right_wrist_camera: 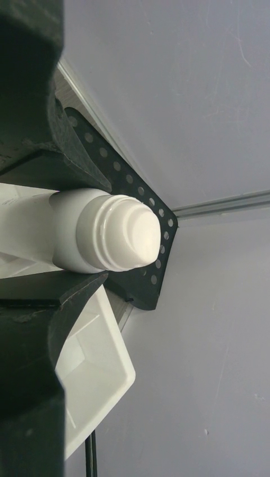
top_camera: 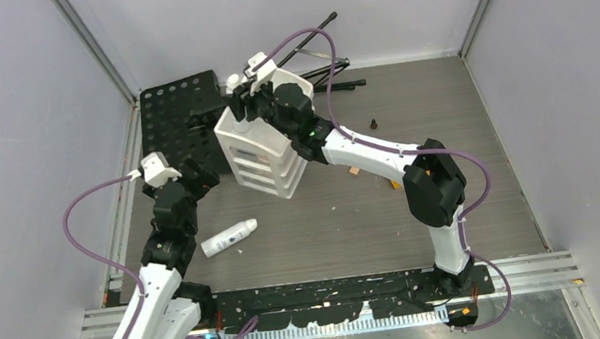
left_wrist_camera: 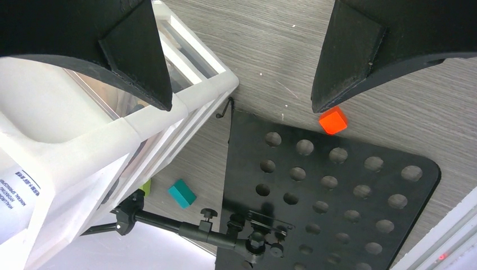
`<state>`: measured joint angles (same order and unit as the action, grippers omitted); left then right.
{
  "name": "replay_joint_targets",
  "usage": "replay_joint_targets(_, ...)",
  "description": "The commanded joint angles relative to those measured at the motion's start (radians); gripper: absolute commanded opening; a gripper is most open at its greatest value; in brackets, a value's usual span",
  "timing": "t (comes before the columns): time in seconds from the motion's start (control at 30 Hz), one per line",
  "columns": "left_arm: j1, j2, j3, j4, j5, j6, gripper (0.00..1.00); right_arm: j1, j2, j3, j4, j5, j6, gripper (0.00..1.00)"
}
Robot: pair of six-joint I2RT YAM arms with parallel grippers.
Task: Organize the makeup
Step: Place the makeup in the storage box.
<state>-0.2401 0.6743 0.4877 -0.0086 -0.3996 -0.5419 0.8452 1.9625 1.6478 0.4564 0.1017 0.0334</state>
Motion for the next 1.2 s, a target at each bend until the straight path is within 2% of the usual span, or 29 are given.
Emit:
replay_joint_targets(0.0,-0.003,-0.004,0.012,0.039,0.002,0.008,0.96,0.006,-0.007,0.033,0.095,-0.001,-0.009,0.12)
replay_joint_targets(0.13,-0.003,-0.005,0.012,0.039,0.004,0.008,0.96,0.006,-0.013,0.019,0.103,-0.004,-0.012,0.41)
replay_joint_targets(0.33,-0.003,0.004,0.013,0.04,0.001,0.007,0.96,0.006,-0.022,0.014,0.109,-0.013,-0.014,0.6)
replay_joint_targets(0.5,-0.003,0.005,0.015,0.036,0.0,0.007,0.96,0.006,-0.031,0.009,0.11,-0.018,-0.02,0.67)
replay_joint_targets(0.7,-0.003,0.004,0.014,0.037,-0.002,0.008,0.96,0.006,-0.038,-0.002,0.127,-0.006,-0.027,0.81)
replay_joint_targets(0.87,-0.003,0.007,0.014,0.038,0.0,0.007,0.96,0.006,-0.068,-0.007,0.131,0.004,-0.083,0.83)
replay_joint_targets(1.17,-0.004,-0.033,0.004,0.018,-0.048,0.002,0.95,0.008,-0.192,-0.035,0.108,-0.088,-0.156,0.84)
